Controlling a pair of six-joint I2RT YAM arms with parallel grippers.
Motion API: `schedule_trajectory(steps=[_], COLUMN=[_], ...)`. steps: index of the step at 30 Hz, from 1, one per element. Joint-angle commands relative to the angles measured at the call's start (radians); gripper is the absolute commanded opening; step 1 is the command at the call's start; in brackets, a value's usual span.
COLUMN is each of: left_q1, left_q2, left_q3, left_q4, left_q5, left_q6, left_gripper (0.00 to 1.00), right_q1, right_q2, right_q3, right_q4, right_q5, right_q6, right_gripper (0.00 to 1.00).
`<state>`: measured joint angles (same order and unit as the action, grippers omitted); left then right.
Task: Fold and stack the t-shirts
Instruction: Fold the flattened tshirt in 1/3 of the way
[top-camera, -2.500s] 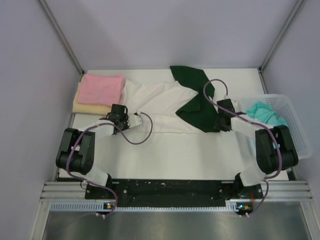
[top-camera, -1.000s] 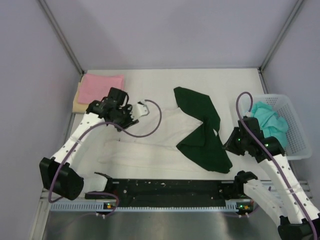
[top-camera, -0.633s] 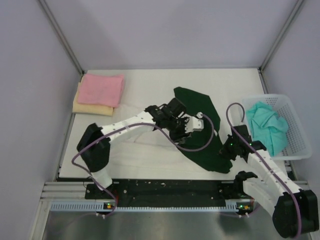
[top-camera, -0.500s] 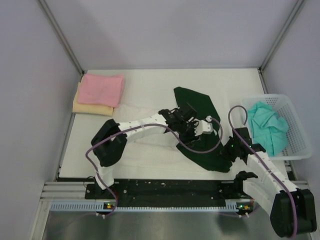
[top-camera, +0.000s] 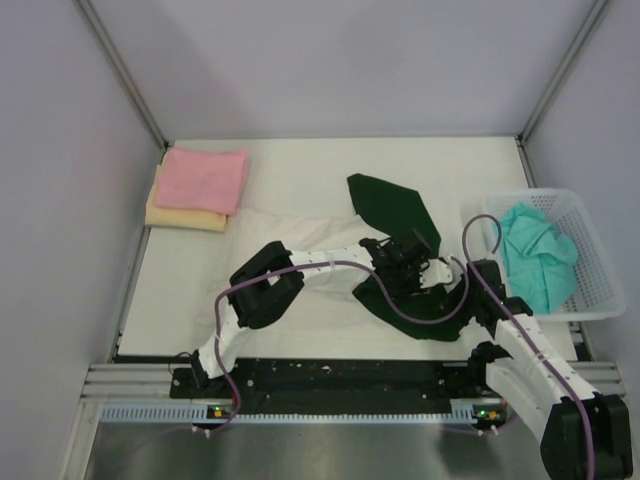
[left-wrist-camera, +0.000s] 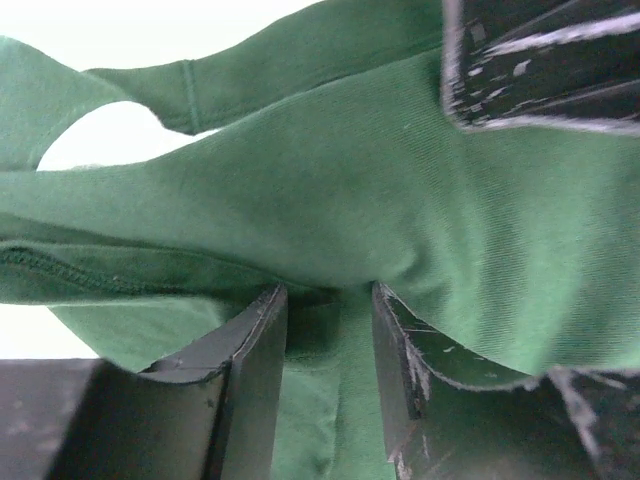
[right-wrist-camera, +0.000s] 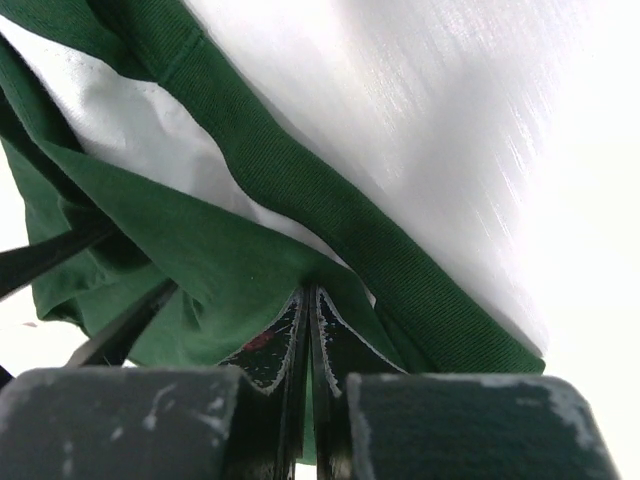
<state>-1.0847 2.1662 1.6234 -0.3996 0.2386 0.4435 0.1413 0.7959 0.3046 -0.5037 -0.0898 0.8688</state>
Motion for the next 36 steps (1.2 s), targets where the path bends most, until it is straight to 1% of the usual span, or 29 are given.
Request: schedule_trajectory(steps=[1,7,13,20,23,24,25,28,29,30,36], left_q1=[0.005,0.006,0.008,0.009,0.009,0.009,0.009,0.011,0.015,0.019,0.086], left_q2=[-0.005,-0.057,-0.039,-0.037,-0.058,-0.071,-0.081,-0.109,-0.12,-0.127,-0.164], left_q3=[0.047,0.018,-0.017,-0.01,-0.01,-0.014,-0.019,-0.017,-0.017,-0.017,-0.019], left_q4=[0.021,0.008,0.051,0.074,0.056,0.047,0.035,0.002,-0.002,-0.007,-0.021], left_q5=[-0.114,-0.113,-0.292,-0.404,-0.388,-0.363,-0.34,-0.303,-0.291,-0.286,-0.251], left_q6=[0.0,0.023,0.037,0.015,0.011,0.012,0.014,0.008,0.008,0.004,-0.017], left_gripper=[0.43,0.47,0.48,0.48,0.46,0.44,0.39,0.1,0.04,0.02,0.01], right_q1=[-0.012,-0.012,-0.012,-0.012,-0.012,-0.014,-0.012,-0.012,-0.014,-0.012,-0.012], right_q2=[-0.021,-0.017,-0.02,-0.02,-0.02,-0.02,-0.018,-0.02,-0.02,-0.02,-0.011], right_q3=[-0.007,0.001,0.002,0.001,-0.001,0.001,0.001,-0.001,-0.002,-0.002,-0.009], right_q4=[-0.009,-0.009,-0.009,-0.002,-0.001,-0.001,-0.001,0.001,0.002,0.004,0.001], right_q5=[0.059,0.058,0.061,0.061,0.058,0.058,0.058,0.059,0.058,0.061,0.074], right_q6=[0.024,0.013,0.007,-0.001,-0.002,-0.004,-0.004,-0.005,-0.005,-0.005,0.002], right_gripper=[0.0,0.0,0.0,0.0,0.0,0.0,0.0,0.0,0.0,0.0,0.0])
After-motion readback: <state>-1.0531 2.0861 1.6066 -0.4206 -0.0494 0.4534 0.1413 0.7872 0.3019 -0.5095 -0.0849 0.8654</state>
